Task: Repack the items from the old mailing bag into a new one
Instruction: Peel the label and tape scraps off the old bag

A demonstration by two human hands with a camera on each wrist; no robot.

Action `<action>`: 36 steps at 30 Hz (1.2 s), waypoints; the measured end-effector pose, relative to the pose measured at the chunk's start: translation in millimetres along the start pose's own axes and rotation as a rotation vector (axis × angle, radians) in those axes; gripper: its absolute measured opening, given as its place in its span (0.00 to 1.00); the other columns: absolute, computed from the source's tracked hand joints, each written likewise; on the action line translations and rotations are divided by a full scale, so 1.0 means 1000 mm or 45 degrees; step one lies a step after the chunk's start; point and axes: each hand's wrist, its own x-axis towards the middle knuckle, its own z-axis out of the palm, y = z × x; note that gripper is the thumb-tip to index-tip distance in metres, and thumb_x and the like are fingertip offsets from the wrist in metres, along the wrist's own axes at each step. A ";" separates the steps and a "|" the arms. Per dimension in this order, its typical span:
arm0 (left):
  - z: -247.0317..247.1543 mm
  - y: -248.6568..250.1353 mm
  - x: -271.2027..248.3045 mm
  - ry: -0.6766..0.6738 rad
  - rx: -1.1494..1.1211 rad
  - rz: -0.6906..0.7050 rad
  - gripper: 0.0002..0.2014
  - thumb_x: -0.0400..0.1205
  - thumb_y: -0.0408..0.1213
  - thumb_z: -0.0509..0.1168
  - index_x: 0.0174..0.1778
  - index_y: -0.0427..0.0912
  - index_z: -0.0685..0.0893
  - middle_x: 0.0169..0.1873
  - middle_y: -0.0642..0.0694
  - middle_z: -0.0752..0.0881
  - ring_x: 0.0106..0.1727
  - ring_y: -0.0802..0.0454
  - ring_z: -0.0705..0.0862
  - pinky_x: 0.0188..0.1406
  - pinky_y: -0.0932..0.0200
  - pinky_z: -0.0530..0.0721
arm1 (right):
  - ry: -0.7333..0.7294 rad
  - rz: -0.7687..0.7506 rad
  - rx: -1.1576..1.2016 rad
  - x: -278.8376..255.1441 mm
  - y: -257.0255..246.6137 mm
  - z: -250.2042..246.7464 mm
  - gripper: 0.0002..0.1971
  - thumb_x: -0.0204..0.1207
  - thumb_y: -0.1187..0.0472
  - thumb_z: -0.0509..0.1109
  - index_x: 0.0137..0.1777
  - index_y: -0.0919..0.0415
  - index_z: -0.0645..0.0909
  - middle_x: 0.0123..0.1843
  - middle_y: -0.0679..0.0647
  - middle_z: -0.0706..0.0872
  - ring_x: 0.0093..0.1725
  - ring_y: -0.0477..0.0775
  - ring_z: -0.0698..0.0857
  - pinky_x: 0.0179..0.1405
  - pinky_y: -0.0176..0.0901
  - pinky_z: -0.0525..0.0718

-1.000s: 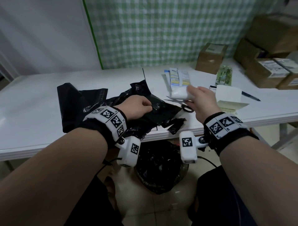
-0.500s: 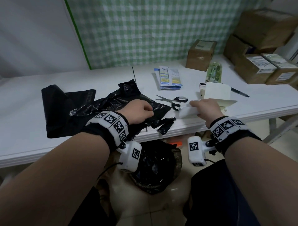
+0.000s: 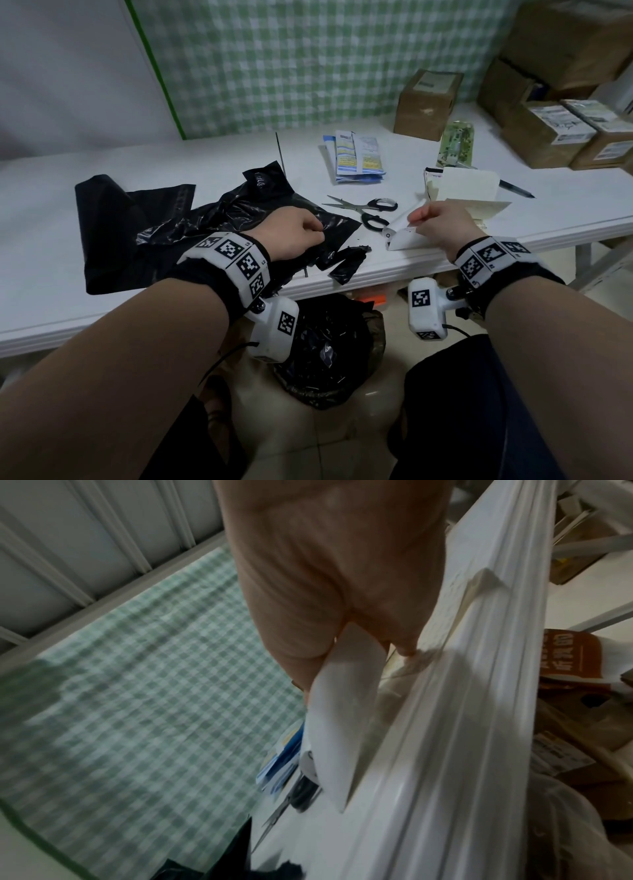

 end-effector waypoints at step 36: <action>-0.039 -0.127 -0.033 0.269 0.120 -0.716 0.34 0.69 0.44 0.75 0.68 0.36 0.70 0.63 0.34 0.78 0.62 0.36 0.80 0.57 0.47 0.81 | -0.129 -0.340 -0.642 -0.051 -0.071 0.095 0.11 0.71 0.61 0.71 0.52 0.54 0.86 0.56 0.53 0.87 0.59 0.55 0.83 0.48 0.37 0.75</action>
